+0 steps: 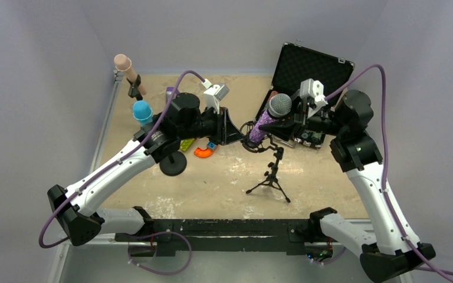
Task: Attach the microphones to the stand
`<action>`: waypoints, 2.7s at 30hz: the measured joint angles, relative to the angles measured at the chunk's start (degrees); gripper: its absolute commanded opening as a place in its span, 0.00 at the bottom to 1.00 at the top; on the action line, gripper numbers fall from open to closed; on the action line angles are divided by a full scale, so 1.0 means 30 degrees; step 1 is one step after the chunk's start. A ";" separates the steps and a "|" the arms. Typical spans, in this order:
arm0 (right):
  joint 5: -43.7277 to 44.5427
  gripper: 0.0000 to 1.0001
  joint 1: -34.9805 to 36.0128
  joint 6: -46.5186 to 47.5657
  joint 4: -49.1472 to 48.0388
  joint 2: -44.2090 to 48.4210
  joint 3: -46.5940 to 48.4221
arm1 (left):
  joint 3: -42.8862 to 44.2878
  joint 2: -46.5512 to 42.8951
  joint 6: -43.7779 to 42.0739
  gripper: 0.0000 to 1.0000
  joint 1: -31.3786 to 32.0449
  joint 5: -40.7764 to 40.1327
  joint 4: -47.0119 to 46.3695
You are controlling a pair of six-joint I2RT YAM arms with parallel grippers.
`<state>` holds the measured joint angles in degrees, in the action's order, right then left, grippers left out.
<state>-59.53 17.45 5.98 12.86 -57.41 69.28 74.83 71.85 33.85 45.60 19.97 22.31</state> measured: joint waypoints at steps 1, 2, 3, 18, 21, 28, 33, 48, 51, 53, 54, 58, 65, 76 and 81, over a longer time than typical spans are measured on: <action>0.0160 0.00 -0.0277 -0.0641 -0.0590 0.0131 -0.0415 | -0.0117 0.0000 0.0015 0.00 0.0000 0.0036 -0.0007; 0.0364 0.00 -0.0678 -0.1457 -0.1253 0.0379 -0.0947 | -0.0240 0.0000 0.0022 0.00 0.0000 0.0036 -0.0109; 0.0525 0.00 -0.1231 -0.2368 -0.1778 0.0699 -0.1501 | -0.0335 0.0000 0.0029 0.00 0.0000 0.0036 -0.0204; 0.1588 0.00 -0.1574 -0.5406 -0.4721 0.2222 -0.4175 | -0.1013 -0.0255 0.0066 0.00 -0.0153 -0.0153 -0.1086; 0.3490 0.00 0.1654 -0.2302 -0.4605 0.2703 -0.4080 | -0.1027 -0.0255 0.0066 0.00 -0.0146 0.0342 -0.0962; 0.6921 0.00 0.3592 -0.0379 -0.3075 0.1049 -0.2535 | -0.1027 -0.0226 -0.0284 0.00 -0.0058 0.0262 -0.0823; 0.6863 0.00 0.3351 0.0168 -0.1260 0.1319 -0.2980 | -0.0787 -0.0597 -0.0678 0.00 0.0488 0.1639 -0.2178; 0.6433 0.00 0.2747 0.1290 0.2288 0.2047 -0.1282 | -0.1042 -0.0969 -0.0168 0.51 0.0211 0.1676 -0.2798; 0.5887 0.00 0.2200 0.1093 0.2317 0.2186 -0.1282 | -0.2069 -0.1035 0.0466 0.52 0.0131 0.1581 -0.3257; 0.5384 0.00 0.1902 0.0969 0.2317 0.2157 -0.1275 | -0.2790 -0.0954 0.1035 0.52 0.0131 0.1581 -0.3519; 0.5144 0.00 0.1785 0.0911 0.2302 0.2142 -0.1275 | -0.3009 -0.0882 0.1246 0.52 0.0131 0.1588 -0.3672; 0.4459 0.00 0.1530 0.0772 0.2302 0.2135 -0.1202 | -0.3555 -0.0299 0.2244 0.52 0.0131 0.1581 -0.4393; 0.3971 0.00 0.1319 0.0627 0.2346 0.2120 -0.1195 | -0.3577 0.1209 0.3672 0.54 0.0131 0.1413 -0.5348; 0.3781 0.00 0.1151 0.0452 0.2331 0.2135 -0.1195 | -0.4444 0.1719 0.5756 0.48 -0.0080 0.0262 -0.6776; 0.3490 0.00 0.1115 0.0364 0.2310 0.2142 -0.1195 | -0.4612 0.2550 0.6863 0.35 -0.0168 0.0401 -0.7883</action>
<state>-49.06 20.80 7.07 19.79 -50.98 65.69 60.99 79.50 54.43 45.10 21.17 -1.34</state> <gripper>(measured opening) 0.464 0.441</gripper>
